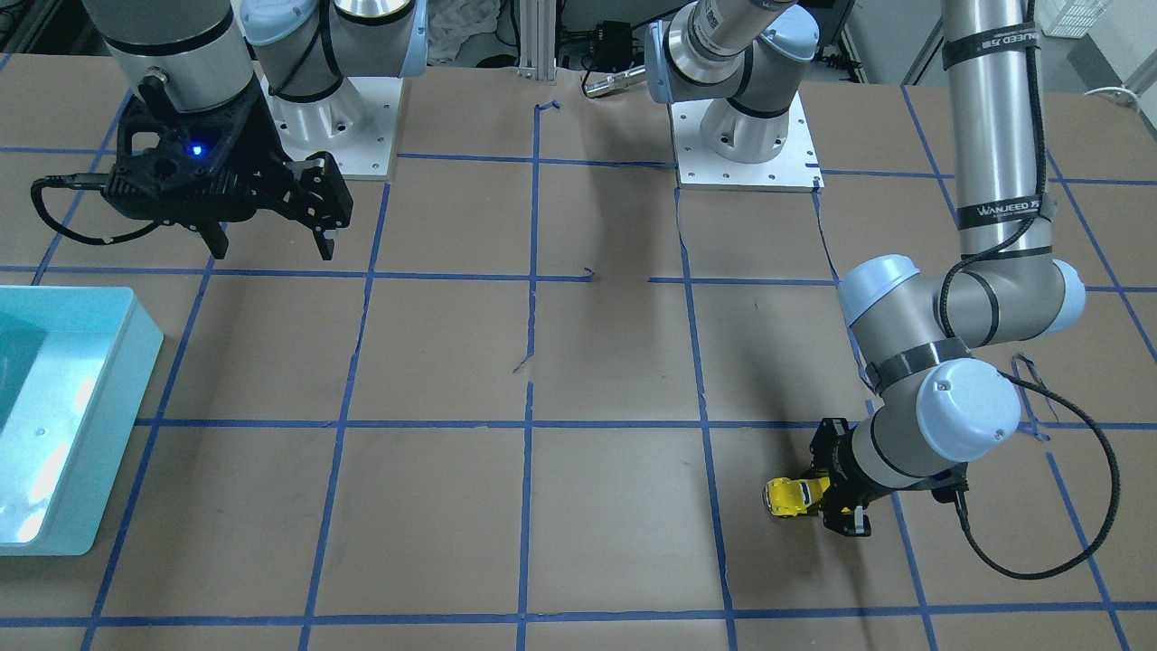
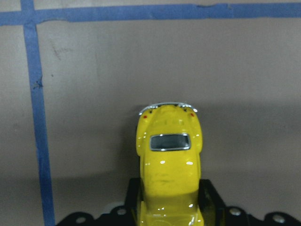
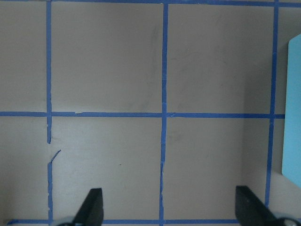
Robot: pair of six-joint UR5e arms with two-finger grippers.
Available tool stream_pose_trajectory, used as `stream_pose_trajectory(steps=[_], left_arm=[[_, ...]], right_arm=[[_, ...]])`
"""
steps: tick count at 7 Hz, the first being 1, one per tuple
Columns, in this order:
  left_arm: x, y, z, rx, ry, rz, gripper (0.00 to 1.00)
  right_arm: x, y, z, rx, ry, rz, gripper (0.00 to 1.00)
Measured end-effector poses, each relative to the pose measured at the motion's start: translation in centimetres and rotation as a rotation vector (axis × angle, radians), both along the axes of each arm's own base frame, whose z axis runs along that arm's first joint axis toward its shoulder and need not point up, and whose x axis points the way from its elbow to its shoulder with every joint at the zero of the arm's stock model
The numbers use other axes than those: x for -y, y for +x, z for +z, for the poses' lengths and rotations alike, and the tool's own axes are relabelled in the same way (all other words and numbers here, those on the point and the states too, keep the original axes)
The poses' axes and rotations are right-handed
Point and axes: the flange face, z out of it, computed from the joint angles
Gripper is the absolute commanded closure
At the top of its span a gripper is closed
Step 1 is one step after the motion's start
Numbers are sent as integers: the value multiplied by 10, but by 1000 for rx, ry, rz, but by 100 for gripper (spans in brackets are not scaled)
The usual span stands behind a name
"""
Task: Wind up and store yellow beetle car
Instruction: 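Drag the held car along the table toward the right arm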
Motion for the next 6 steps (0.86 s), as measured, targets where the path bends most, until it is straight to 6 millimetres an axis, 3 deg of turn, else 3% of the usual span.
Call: stream_pose_trajectory(steps=[2, 3, 4, 6], left_arm=[[7, 6, 20, -29, -42, 26, 100], [11, -3, 31, -86, -67, 57, 100], [13, -22, 36, -147, -77, 87, 100], [10, -85, 32, -199, -62, 60, 100]], right_arm=[[1, 0, -3, 1, 5, -1, 0], [1, 0, -4, 3, 8, -3, 0], [1, 0, -4, 5, 10, -4, 0], [1, 0, -4, 5, 10, -4, 0]])
